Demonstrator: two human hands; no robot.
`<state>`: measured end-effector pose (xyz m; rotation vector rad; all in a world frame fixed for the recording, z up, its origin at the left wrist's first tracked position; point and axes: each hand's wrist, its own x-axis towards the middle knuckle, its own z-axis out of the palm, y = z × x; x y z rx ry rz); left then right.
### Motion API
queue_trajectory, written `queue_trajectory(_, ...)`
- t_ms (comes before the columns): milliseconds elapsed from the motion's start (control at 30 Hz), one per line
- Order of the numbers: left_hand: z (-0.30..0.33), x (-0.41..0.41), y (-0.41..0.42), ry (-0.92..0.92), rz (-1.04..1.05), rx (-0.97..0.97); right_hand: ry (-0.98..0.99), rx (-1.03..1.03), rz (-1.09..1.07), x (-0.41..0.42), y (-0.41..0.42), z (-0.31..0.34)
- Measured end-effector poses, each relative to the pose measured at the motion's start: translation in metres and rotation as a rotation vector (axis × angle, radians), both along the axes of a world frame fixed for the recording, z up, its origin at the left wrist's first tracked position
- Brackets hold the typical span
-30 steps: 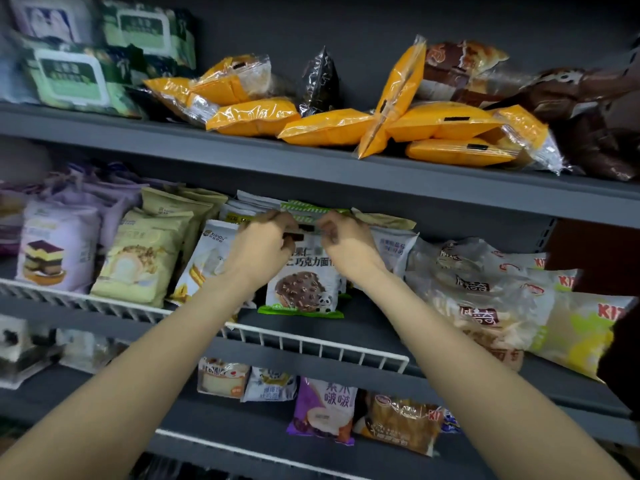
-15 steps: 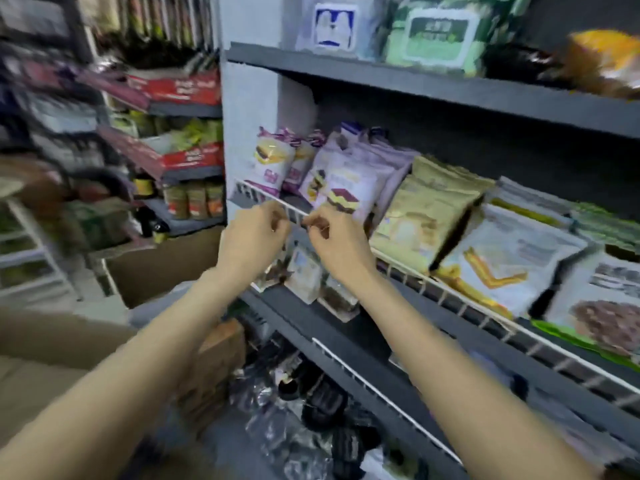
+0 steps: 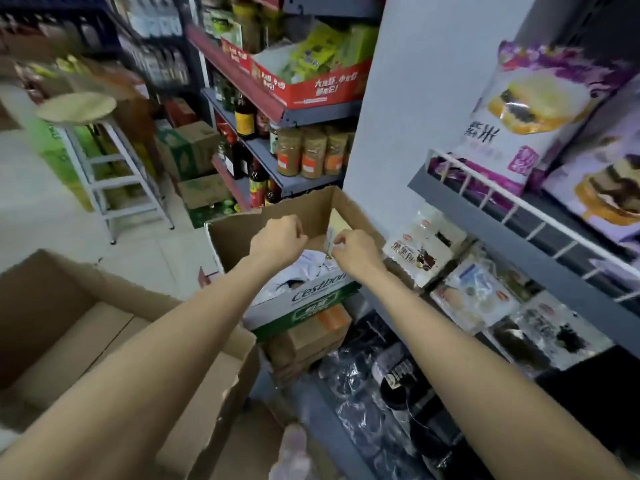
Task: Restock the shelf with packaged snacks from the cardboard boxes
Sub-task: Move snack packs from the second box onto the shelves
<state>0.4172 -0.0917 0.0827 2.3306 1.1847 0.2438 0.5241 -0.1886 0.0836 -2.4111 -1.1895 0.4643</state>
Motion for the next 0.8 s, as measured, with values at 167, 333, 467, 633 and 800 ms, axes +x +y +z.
queue_trajectory(167, -0.079, 0.044, 0.094, 0.195, -0.069, -0.138, 0.039, -0.144, -0.029, 0.06, 0.086, -0.064)
queue_trajectory(333, -0.16, 0.081, 0.15, 0.401, -0.32, -0.185, 0.021, -0.343, -0.051, 0.111, 0.138, -0.128)
queue_trajectory(467, -0.218, 0.108, 0.173, 0.504, -0.468, -0.158, -0.094, -0.509, -0.029, 0.143, 0.165, -0.183)
queue_trajectory(633, -0.265, 0.126, 0.17, 0.635, -0.653, 0.004, -0.174, -0.481, -0.075, 0.162, 0.176, -0.217)
queue_trajectory(800, -0.292, 0.144, 0.162, 0.62, -0.669, 0.174, -0.095, -0.331, -0.073, 0.17, 0.186, -0.222)
